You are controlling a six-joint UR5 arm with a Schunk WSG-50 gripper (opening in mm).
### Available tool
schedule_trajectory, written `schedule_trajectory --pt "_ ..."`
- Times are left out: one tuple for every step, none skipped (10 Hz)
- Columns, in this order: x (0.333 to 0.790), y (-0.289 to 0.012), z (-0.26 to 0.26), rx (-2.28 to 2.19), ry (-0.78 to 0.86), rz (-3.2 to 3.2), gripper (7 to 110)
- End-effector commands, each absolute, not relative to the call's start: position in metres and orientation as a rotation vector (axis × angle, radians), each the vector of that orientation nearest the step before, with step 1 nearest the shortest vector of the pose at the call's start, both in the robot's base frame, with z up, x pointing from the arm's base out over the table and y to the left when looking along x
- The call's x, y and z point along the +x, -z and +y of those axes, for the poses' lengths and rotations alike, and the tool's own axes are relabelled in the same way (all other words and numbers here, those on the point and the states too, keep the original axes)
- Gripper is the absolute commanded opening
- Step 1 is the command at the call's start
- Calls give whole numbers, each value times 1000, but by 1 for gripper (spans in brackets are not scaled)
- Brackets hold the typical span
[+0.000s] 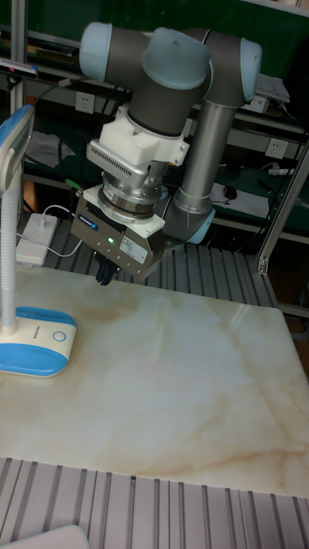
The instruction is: Turn on the desk lamp by pressing the button
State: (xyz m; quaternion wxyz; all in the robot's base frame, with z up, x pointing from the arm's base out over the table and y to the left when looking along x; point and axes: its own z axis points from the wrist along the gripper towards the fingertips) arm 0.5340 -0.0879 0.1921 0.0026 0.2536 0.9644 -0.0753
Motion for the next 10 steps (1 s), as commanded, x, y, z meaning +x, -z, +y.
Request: schedule_trajectory --pt "535 -174 -92 774 220 3024 7" --pt "536 -169 -93 774 222 3018 7" --pt "537 -164 -94 767 219 3007 7" --pt "536 -159 -97 742 213 3001 7" --pt "536 -152 -97 731 183 2992 7" --pt "534 -146 -99 731 171 2986 7" --pt "534 -142 -101 716 176 2979 7" --pt "533 -138 -102 711 180 2972 7" --pt "534 -132 -101 711 182 2959 7" --pt "534 -127 -101 710 195 2945 7"
